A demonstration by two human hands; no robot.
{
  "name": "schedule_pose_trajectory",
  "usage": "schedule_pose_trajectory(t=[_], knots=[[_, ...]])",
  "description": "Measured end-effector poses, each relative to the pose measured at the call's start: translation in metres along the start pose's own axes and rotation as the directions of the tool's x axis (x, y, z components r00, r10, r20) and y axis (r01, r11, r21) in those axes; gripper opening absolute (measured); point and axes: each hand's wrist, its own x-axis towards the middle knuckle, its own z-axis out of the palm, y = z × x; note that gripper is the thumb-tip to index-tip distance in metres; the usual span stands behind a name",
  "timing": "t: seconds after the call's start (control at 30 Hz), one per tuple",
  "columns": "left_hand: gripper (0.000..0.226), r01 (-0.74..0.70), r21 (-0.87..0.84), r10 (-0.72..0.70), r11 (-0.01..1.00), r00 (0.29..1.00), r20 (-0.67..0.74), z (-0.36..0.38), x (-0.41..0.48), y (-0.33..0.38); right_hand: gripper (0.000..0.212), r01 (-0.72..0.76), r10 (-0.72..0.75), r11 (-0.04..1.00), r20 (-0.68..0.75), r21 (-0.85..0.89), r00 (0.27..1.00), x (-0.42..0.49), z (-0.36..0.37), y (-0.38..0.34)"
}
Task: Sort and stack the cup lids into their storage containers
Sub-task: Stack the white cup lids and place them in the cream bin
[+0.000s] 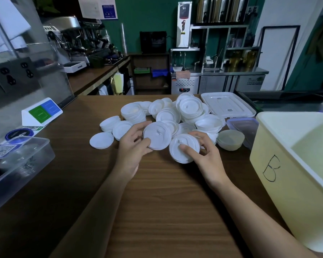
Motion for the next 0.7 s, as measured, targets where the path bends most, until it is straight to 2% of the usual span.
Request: schedule_pose_trajectory(t=[0.1,0.17,0.33,0.5,0.63,0.7], knots=[[0.044,0.085,-0.104,-0.077,0.991,0.994,0.079,0.006,-0.002,0.001,0.035,0.003,-0.003,1.0,-0.011,0.009,1.0,0.001,0.0,0.001],[0.039,0.085,-0.067,-0.075,0.994,0.989,0.128,0.012,-0.005,-0.004,0.032,0.013,-0.012,1.0,-0.01,0.014,1.0,0.001,0.0,0.001],[0.033,-0.021,0.063,0.012,0.998,0.991,0.132,0.015,-0.006,-0.014,0.026,0.003,-0.002,0.998,-0.024,0.07,1.0,0.003,0.0,0.004],[0.04,0.087,0.035,-0.093,0.996,0.96,0.265,0.012,-0.005,-0.018,0.019,-0.005,0.008,0.998,-0.044,0.064,0.999,0.005,0.0,0.007],[0.032,0.041,0.079,-0.061,0.996,0.963,0.264,0.016,-0.009,-0.017,0.027,0.007,-0.006,0.999,-0.02,0.043,1.0,0.004,0.001,0.007],[0.033,0.021,0.091,-0.042,0.996,0.971,0.236,0.02,-0.011,-0.018,0.04,-0.008,0.008,0.998,0.001,0.066,1.0,0.003,0.001,0.006]])
